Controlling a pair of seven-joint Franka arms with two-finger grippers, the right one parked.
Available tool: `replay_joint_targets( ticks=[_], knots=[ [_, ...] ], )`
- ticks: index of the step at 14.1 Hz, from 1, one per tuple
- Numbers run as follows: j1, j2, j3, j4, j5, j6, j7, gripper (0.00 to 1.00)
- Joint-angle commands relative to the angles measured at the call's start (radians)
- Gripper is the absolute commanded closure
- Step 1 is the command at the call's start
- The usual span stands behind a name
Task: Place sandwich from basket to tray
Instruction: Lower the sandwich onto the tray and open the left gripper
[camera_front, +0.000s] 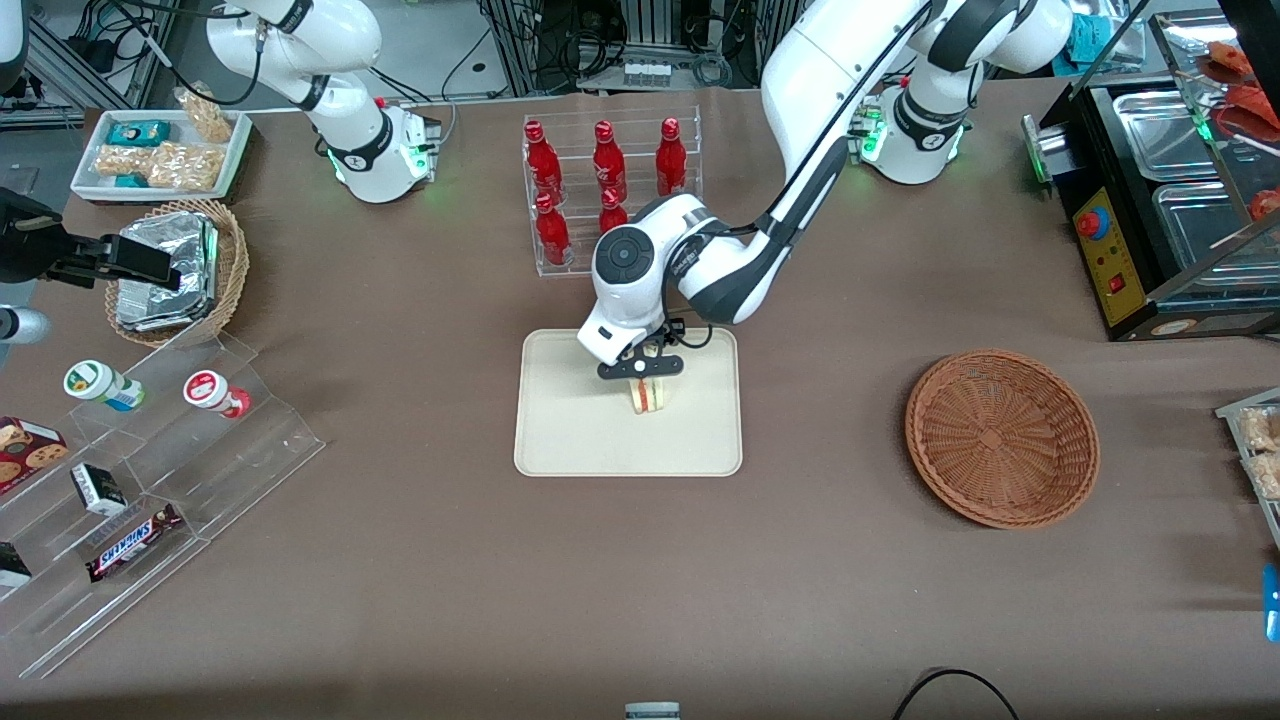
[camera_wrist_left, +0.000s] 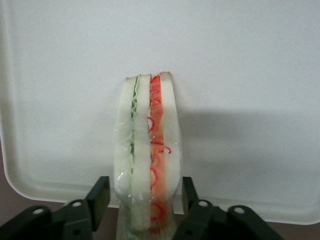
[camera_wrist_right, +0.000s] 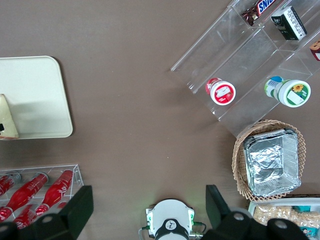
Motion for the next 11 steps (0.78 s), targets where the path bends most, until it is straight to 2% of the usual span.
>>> replay_joint_targets(
  ticks=[1, 4, 9, 11],
  knots=[
    [-0.008, -0.011, 0.016, 0.041, -0.001, -0.015, -0.033, 0.0],
    [0.037, -0.078, 0.019, 0.039, -0.005, -0.043, -0.031, 0.0],
    [0.192, -0.245, 0.013, 0.021, -0.014, -0.257, 0.047, 0.0],
    [0.273, -0.319, 0.014, 0.018, -0.077, -0.387, 0.166, 0.0]
  ],
)
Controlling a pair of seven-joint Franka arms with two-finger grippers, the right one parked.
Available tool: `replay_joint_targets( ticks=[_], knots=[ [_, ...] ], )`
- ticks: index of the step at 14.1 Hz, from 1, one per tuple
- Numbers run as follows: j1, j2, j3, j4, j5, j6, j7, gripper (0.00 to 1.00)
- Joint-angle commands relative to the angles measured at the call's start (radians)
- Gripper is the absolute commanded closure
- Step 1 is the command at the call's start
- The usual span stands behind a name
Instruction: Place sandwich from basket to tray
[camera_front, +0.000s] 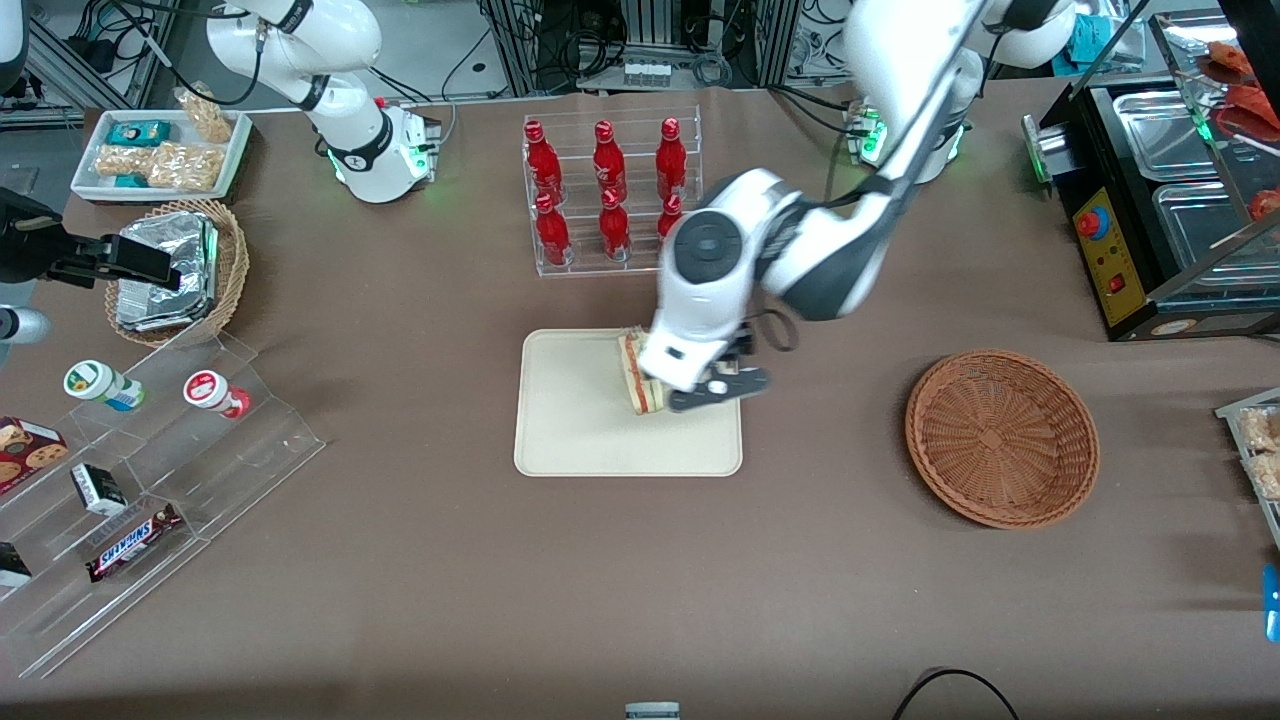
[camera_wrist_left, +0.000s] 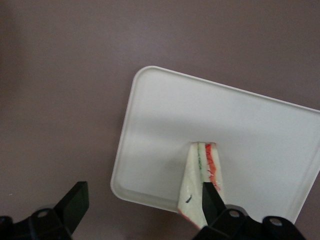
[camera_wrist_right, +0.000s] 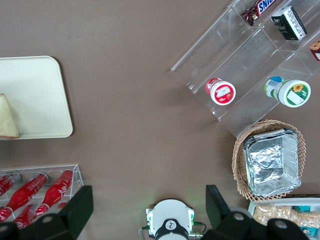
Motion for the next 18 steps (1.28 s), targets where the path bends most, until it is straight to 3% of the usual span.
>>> replay_joint_targets(
  ticks=[1, 4, 8, 10, 18],
  knots=[
    [0.128, -0.12, -0.007, -0.042, -0.076, -0.158, 0.17, 0.0],
    [0.321, -0.208, -0.007, -0.039, -0.133, -0.356, 0.44, 0.0],
    [0.526, -0.323, -0.004, -0.04, -0.109, -0.582, 0.622, 0.0],
    [0.576, -0.348, -0.002, -0.042, -0.049, -0.622, 0.645, 0.0],
    [0.586, -0.34, -0.01, 0.043, -0.038, -0.621, 0.631, 0.0]
  ],
)
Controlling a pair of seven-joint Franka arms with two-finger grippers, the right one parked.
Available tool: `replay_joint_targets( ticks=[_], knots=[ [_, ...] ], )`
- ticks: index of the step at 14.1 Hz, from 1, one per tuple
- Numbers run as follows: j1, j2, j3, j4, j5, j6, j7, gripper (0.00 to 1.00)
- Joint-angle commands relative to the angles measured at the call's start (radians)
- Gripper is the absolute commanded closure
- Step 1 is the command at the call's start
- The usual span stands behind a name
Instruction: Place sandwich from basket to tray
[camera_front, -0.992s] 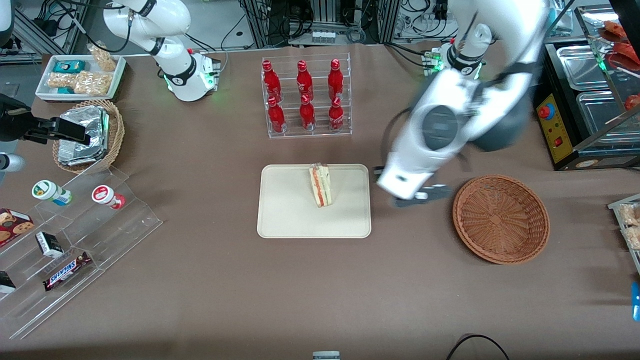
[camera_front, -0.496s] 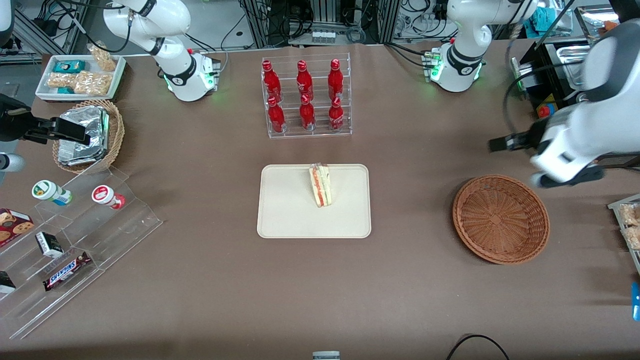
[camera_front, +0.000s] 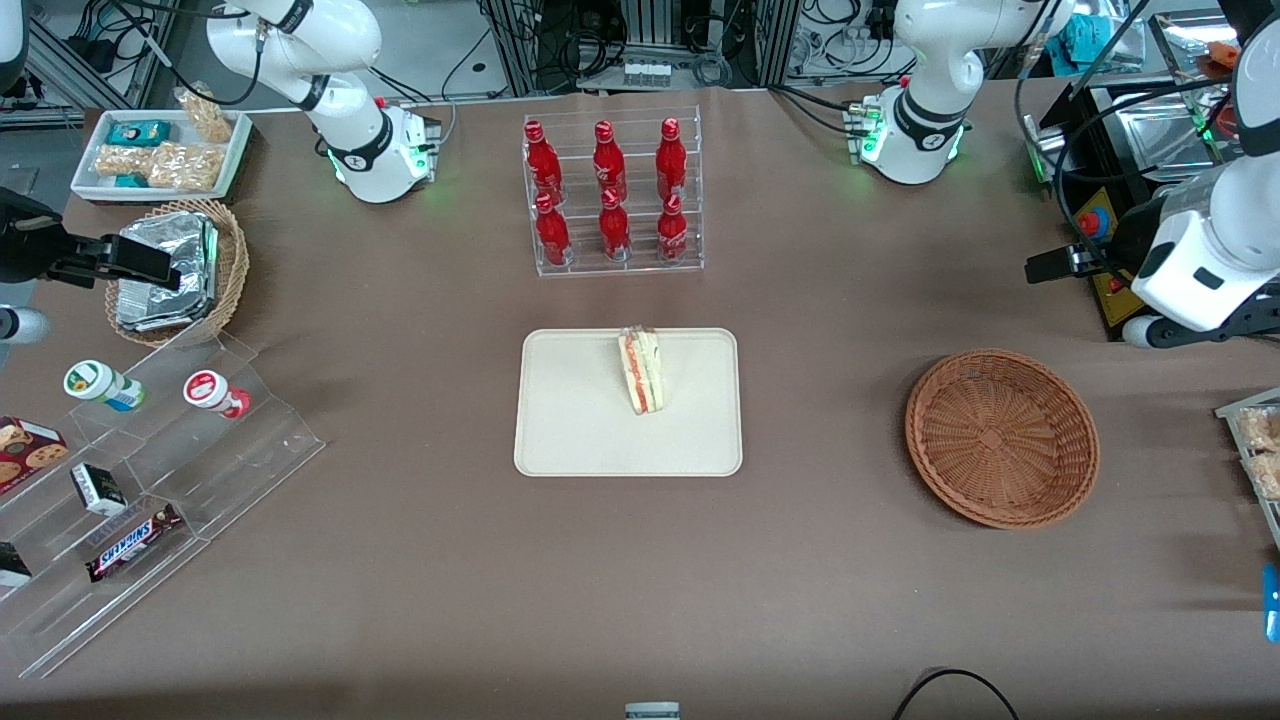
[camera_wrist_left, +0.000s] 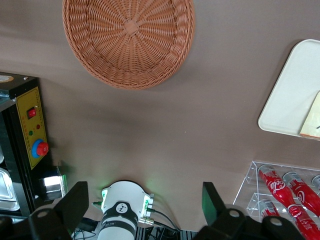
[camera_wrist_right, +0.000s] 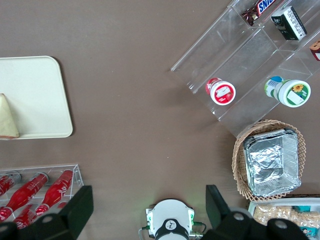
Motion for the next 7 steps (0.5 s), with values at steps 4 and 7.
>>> replay_joint_targets(
  ticks=[4, 7],
  knots=[
    [0.0, -0.021, -0.003, 0.005, 0.007, -0.014, -0.006, 0.0],
    [-0.006, -0.03, -0.006, -0.005, 0.022, -0.083, -0.006, 0.0]
  ],
)
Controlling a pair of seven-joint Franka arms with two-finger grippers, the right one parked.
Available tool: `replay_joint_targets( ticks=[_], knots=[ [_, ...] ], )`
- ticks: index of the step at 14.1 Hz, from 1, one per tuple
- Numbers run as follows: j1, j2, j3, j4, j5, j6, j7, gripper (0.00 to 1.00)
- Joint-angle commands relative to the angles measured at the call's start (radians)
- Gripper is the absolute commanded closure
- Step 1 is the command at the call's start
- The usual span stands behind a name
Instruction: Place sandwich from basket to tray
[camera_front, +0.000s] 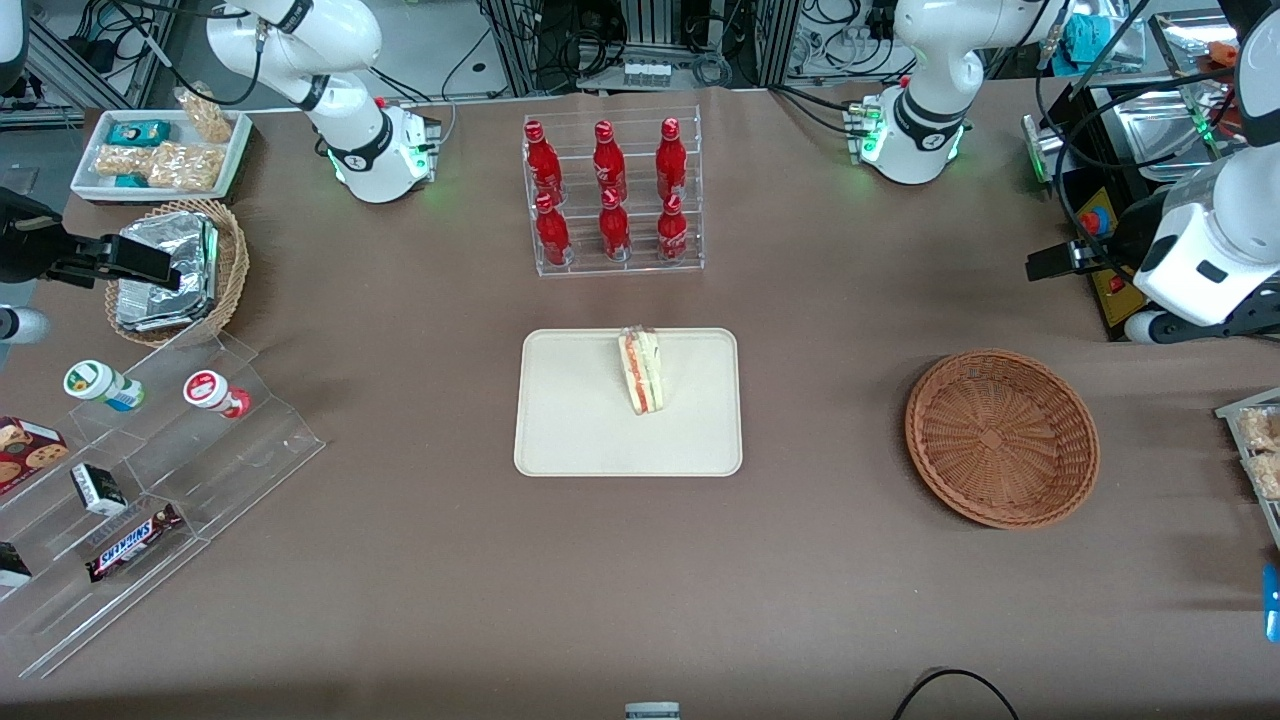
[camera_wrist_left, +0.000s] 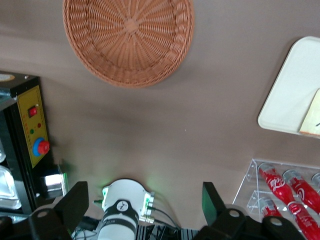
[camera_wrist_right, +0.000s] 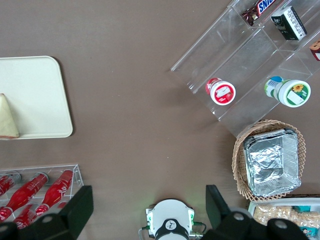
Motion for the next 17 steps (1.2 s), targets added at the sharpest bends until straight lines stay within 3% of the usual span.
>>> replay_joint_targets(
  ticks=[1, 5, 11, 17],
  knots=[
    [-0.006, -0.056, -0.004, -0.036, 0.042, -0.022, -0.007, 0.0],
    [0.001, -0.196, -0.002, -0.251, 0.049, 0.179, -0.003, 0.0],
    [0.083, -0.171, -0.047, -0.205, 0.044, 0.171, 0.004, 0.0],
    [0.087, -0.11, -0.056, -0.13, 0.026, 0.169, -0.007, 0.0]
  ],
)
